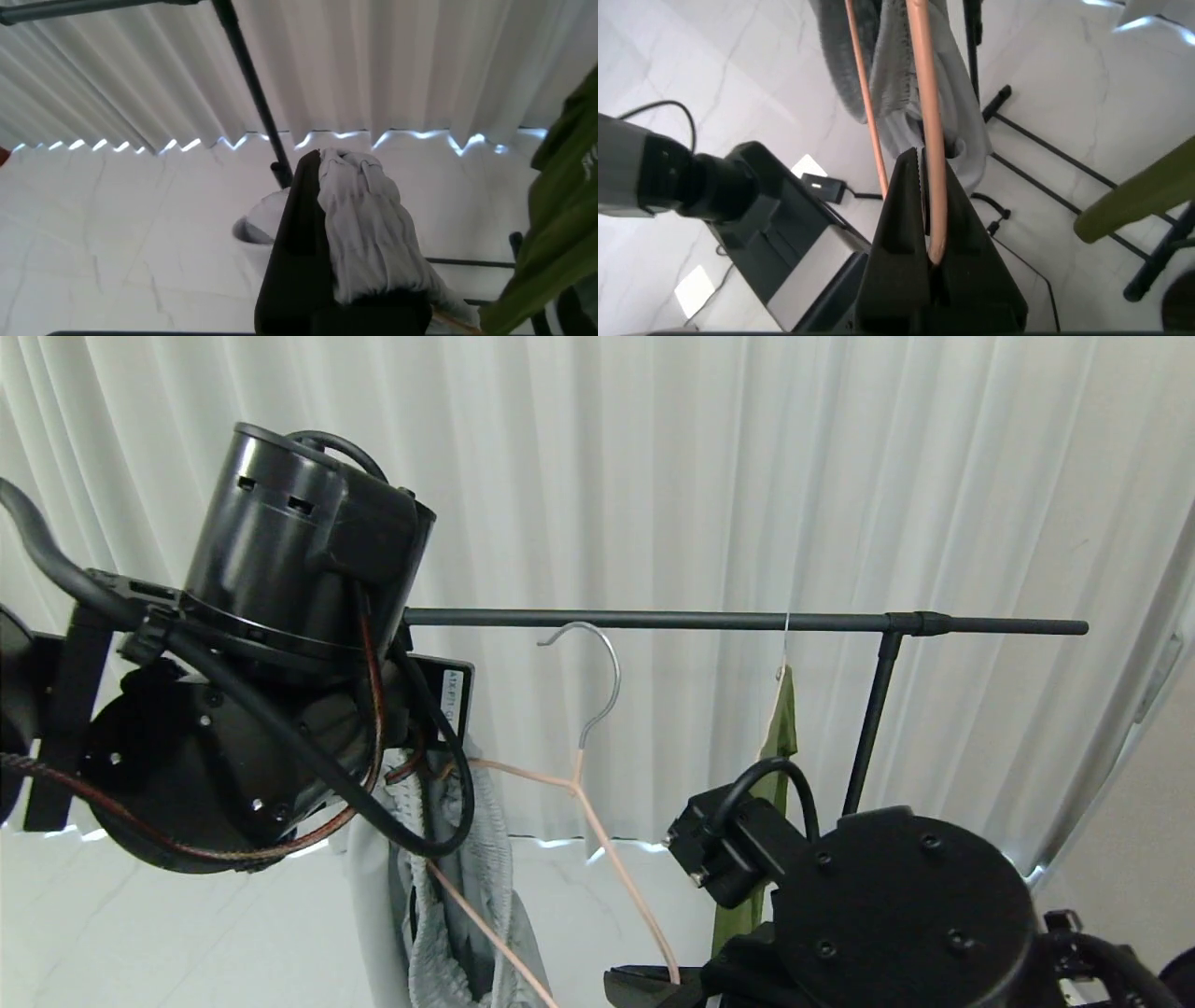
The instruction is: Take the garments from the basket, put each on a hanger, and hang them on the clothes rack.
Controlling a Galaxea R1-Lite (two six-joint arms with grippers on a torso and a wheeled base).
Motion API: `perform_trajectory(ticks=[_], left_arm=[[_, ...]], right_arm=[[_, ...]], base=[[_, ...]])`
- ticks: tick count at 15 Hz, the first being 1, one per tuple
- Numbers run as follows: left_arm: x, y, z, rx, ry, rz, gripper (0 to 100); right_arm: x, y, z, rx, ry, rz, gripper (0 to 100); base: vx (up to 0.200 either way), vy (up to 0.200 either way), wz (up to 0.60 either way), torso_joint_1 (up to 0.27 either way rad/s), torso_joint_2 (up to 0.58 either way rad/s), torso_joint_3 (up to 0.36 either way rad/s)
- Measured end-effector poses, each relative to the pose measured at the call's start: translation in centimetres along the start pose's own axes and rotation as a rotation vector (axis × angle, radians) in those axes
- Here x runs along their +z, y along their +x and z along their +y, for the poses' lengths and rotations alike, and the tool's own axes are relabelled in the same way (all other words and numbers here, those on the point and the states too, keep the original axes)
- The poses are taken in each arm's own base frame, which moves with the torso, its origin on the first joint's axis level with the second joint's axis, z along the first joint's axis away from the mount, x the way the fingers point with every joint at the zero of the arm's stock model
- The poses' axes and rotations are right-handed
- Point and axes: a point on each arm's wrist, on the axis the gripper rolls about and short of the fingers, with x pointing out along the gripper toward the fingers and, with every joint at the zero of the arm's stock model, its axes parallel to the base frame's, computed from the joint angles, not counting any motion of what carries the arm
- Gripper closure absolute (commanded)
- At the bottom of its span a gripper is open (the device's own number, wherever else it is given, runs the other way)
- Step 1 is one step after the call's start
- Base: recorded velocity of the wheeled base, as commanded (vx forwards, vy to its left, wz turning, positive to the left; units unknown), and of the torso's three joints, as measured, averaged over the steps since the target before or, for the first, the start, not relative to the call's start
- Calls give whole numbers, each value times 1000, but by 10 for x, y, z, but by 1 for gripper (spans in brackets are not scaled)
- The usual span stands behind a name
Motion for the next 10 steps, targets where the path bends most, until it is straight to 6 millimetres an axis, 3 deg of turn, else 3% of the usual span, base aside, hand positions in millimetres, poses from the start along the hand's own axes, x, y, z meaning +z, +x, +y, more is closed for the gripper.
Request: perform_trajectory(ticks=[4,10], left_arm=[[-3,-16,-11,-72,4,-20,100],[-5,-33,-23,-165,-26,-36,100]], right_arm=[[0,19,4,7,7,-32,100],[-1,29,2,-14,7,-42,100]], base=[[0,0,0,0,0,0],[0,0,0,0,0,0]])
